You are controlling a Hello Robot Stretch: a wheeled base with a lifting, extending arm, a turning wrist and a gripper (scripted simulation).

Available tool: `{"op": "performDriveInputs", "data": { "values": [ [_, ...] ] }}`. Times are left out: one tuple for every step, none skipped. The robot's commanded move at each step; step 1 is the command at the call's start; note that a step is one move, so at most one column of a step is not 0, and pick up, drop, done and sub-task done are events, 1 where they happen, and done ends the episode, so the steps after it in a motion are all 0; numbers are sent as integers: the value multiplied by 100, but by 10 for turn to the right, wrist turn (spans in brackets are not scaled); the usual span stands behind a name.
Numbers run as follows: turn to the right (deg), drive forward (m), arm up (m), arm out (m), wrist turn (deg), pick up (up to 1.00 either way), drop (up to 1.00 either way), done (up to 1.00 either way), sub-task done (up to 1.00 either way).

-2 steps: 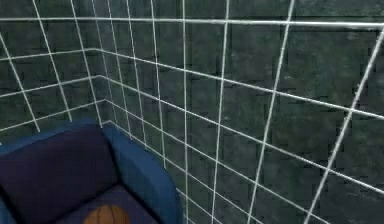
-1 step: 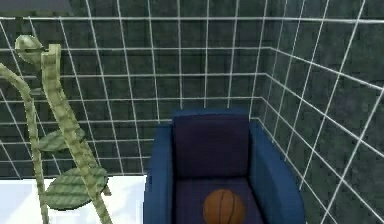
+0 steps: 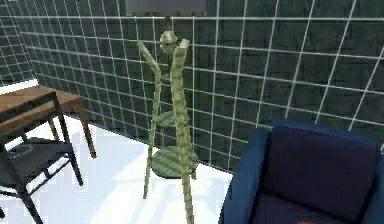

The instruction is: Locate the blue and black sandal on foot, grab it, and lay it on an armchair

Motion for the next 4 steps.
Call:
{"op": "performDriveInputs", "data": {
  "values": [
    [450, 0, 0, 0, 0, 0, 0, 0, 0],
    [240, 0, 0, 0, 0, 0, 0, 0, 0],
    [-450, 0, 0, 0, 0, 0, 0, 0, 0],
    [-180, 0, 0, 0, 0, 0, 0, 0, 0]
  ]
}}
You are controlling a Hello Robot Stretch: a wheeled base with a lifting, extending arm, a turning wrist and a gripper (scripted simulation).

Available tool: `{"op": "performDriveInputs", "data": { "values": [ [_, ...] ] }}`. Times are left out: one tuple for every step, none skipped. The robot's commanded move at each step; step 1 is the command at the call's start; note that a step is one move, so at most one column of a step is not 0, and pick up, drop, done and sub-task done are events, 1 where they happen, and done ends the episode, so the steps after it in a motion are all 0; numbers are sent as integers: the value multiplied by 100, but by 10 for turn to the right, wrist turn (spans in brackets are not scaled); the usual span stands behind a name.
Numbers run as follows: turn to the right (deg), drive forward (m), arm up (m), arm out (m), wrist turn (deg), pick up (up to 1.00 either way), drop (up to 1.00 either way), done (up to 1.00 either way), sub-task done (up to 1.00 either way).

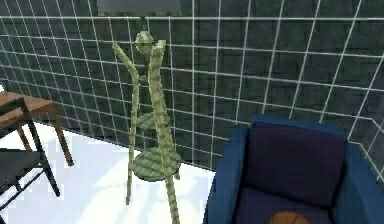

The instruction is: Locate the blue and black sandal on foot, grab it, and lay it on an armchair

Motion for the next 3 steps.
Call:
{"op": "performDriveInputs", "data": {
  "values": [
    [210, 0, 0, 0, 0, 0, 0, 0, 0],
    [0, 30, 0, 0, 0, 0, 0, 0, 0],
    [270, 0, 0, 0, 0, 0, 0, 0, 0]
  ]
}}
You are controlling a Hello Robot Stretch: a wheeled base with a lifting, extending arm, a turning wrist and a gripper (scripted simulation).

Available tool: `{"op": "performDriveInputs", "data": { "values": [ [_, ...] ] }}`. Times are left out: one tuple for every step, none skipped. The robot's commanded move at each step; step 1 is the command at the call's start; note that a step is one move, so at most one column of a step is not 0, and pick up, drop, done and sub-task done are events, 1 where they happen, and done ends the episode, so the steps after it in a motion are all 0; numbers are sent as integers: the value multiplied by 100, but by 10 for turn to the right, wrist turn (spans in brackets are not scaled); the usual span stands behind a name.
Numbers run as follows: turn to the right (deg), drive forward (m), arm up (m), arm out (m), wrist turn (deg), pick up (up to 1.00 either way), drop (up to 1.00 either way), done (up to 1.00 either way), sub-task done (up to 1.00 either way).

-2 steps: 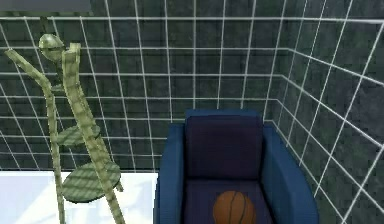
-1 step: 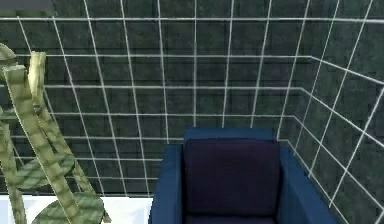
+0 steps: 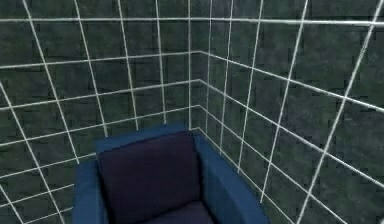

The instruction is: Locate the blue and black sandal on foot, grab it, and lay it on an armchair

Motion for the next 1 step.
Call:
{"op": "performDriveInputs", "data": {
  "values": [
    [-240, 0, 0, 0, 0, 0, 0, 0, 0]
  ]
}}
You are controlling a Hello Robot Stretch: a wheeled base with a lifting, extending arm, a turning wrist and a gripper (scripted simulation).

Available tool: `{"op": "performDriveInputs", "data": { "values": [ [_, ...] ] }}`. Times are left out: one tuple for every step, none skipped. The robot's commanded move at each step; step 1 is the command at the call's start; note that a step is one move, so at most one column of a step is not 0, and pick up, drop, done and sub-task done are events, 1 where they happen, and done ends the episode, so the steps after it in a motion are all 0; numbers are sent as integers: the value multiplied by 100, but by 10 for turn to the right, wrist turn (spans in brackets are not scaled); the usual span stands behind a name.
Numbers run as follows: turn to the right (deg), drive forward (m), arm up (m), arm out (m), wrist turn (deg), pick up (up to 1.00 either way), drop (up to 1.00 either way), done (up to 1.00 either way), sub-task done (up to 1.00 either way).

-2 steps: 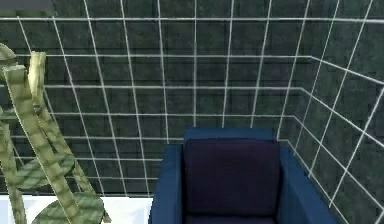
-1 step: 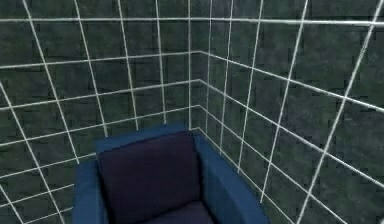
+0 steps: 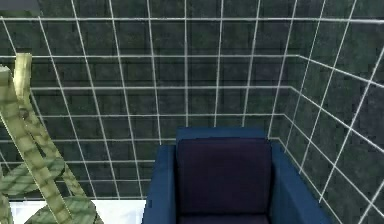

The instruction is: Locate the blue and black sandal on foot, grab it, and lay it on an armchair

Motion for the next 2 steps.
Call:
{"op": "performDriveInputs", "data": {
  "values": [
    [210, 0, 0, 0, 0, 0, 0, 0, 0],
    [-120, 0, 0, 0, 0, 0, 0, 0, 0]
  ]
}}
